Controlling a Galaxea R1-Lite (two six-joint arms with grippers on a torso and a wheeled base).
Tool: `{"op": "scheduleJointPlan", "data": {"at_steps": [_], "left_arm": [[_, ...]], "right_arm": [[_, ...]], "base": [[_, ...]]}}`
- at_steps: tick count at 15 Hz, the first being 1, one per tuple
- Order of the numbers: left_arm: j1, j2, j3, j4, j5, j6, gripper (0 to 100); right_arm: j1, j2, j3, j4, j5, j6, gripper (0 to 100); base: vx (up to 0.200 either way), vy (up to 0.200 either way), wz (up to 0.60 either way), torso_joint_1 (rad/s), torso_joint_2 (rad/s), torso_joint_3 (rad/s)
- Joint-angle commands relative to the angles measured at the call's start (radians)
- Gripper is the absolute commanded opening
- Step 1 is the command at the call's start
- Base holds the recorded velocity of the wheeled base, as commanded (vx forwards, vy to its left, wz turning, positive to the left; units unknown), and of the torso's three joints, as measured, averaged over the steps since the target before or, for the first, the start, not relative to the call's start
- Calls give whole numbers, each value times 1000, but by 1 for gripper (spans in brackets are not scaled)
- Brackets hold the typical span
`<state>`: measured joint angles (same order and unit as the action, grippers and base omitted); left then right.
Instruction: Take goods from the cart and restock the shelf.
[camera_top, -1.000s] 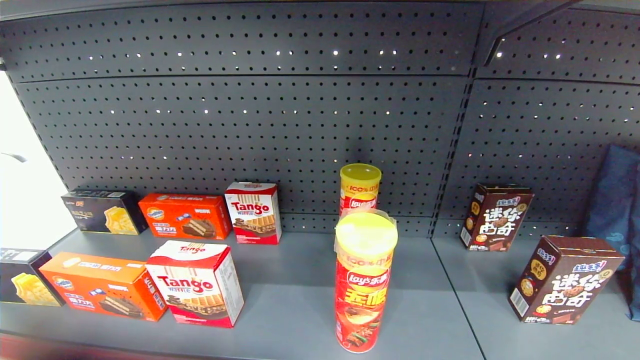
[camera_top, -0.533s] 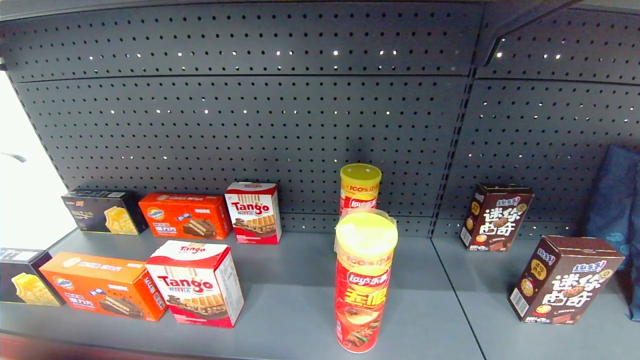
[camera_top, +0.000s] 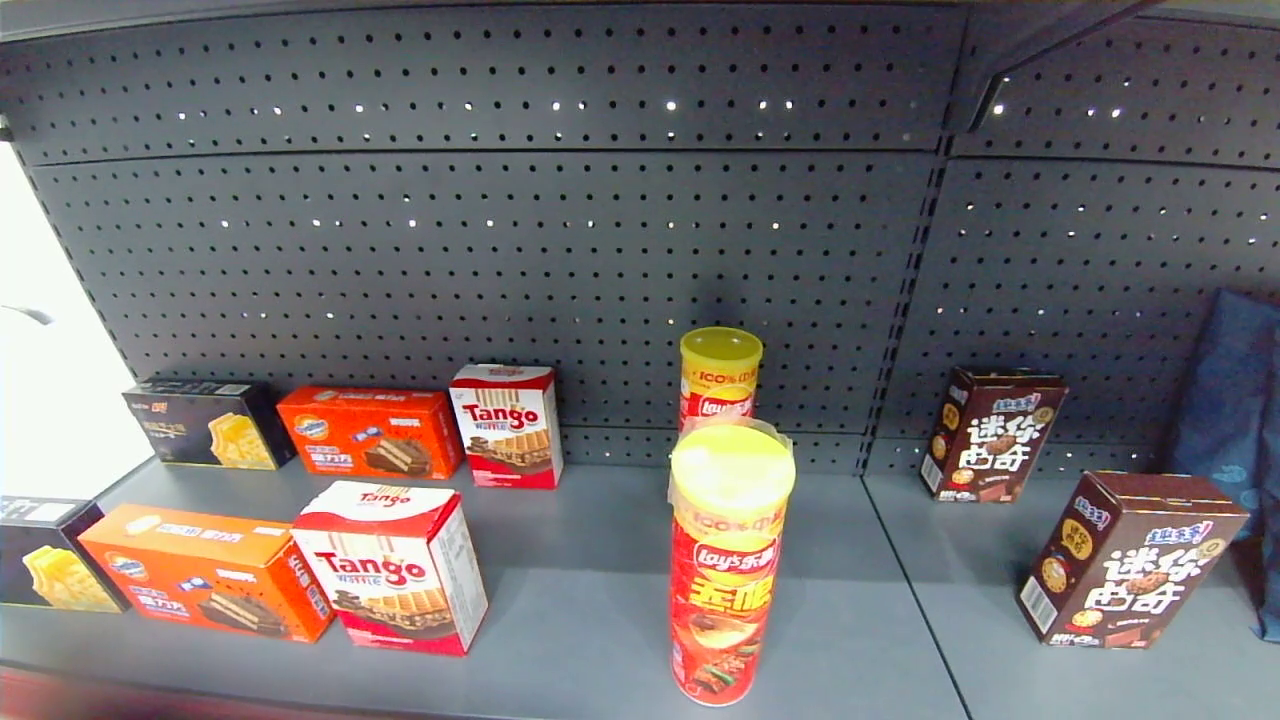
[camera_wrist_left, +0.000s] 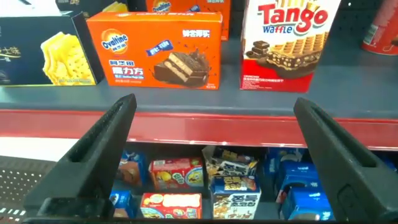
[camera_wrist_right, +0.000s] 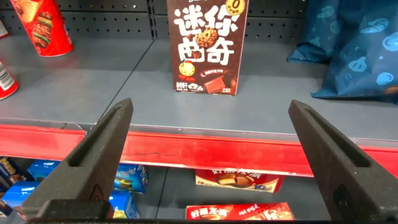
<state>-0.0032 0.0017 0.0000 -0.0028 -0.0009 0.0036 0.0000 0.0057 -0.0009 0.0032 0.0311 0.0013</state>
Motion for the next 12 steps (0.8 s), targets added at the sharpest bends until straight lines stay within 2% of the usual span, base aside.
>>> {"op": "scheduleJointPlan", "data": {"at_steps": [1, 4, 6, 12], "left_arm": [[0, 0, 0, 0, -2, 1, 100], [0, 0, 0, 0, 1, -1, 100], [0, 0, 0, 0, -1, -1, 100], [0, 0, 0, 0, -1, -1, 100]], "right_arm": [[0, 2, -1, 0, 1, -1, 100], [0, 2, 1, 0, 1, -1, 100], [0, 2, 1, 0, 1, 0, 100], [0, 2, 1, 0, 1, 0, 100]], "base": [[-200, 0, 0, -2, -2, -2], [0, 0, 0, 0, 0, 0], [0, 0, -600, -5, -5, 5], [0, 0, 0, 0, 0, 0]]}}
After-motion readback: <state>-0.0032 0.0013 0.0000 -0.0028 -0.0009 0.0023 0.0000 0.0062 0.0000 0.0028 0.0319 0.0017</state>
